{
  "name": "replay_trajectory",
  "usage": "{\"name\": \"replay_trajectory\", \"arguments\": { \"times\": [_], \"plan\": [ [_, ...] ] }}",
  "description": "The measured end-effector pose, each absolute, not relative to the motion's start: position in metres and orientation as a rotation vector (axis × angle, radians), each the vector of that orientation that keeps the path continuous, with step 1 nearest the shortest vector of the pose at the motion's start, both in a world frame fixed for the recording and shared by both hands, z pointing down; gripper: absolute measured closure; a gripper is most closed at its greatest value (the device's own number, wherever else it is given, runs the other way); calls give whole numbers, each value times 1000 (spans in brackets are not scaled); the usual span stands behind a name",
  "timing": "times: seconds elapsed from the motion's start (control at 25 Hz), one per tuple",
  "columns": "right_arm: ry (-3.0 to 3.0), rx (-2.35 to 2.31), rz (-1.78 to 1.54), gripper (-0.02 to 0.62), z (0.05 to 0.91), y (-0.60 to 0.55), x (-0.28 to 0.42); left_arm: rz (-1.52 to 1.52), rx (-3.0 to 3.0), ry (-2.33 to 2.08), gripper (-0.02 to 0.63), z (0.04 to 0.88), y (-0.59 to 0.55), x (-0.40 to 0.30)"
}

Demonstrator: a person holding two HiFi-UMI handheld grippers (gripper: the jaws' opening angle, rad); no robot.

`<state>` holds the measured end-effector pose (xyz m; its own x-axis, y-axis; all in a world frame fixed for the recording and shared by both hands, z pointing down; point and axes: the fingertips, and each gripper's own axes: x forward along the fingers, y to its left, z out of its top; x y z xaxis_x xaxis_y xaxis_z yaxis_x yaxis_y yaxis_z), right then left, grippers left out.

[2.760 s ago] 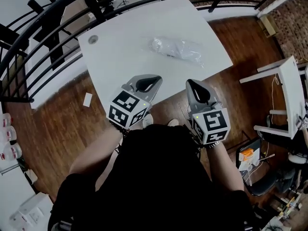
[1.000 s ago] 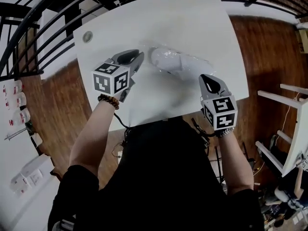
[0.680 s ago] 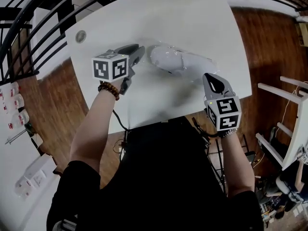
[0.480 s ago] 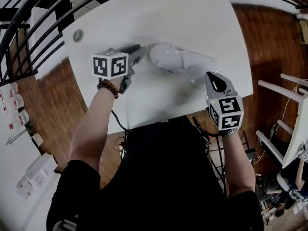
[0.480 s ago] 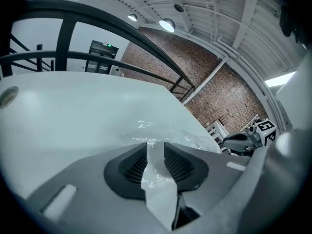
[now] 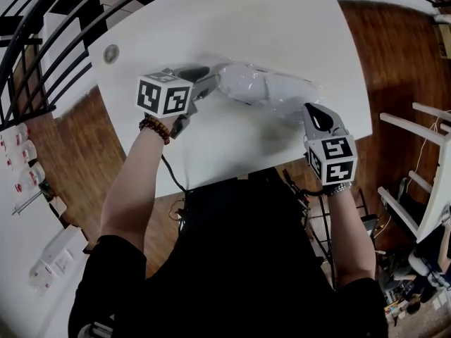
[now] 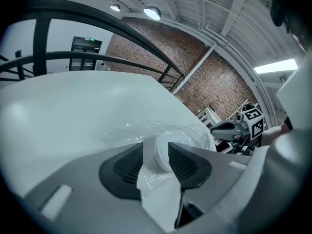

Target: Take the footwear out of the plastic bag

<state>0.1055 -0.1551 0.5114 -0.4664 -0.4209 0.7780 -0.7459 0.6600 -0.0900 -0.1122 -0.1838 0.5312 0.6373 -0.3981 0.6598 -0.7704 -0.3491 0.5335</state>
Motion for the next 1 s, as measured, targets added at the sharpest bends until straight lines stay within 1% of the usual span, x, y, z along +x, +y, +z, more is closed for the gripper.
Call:
{"name": "replay_trajectory", "arguments": {
  "times": [0.28, 0.36, 0.56, 0.68, 0.88, 0.92, 0.96, 1.0],
  "plan": [
    [-2103, 910, 552, 603, 519, -151, 113, 550, 1950, -817, 426, 543, -173, -99],
    [-2101, 914, 551, 603, 519, -151, 115, 552, 1961, -831, 443, 539, -177, -99],
    [-2093, 916, 552, 604, 521, -151, 117, 567, 1973, -808, 509, 540, -175, -93],
    [-2090, 937, 539, 603, 518, -152, 119, 561, 1964, -800, 523, 542, -175, -94],
    [-2050, 1037, 527, 603, 513, -160, 140, 557, 1951, -821, 528, 540, -176, -100],
    [-2039, 1051, 538, 589, 515, -160, 146, 553, 1939, -809, 529, 543, -173, -99],
    [-2029, 1061, 552, 543, 516, -161, 151, 549, 1932, -801, 529, 546, -172, -98],
    [-2021, 1066, 569, 532, 519, -160, 156, 544, 1931, -802, 531, 546, -172, -97]
  ]
}}
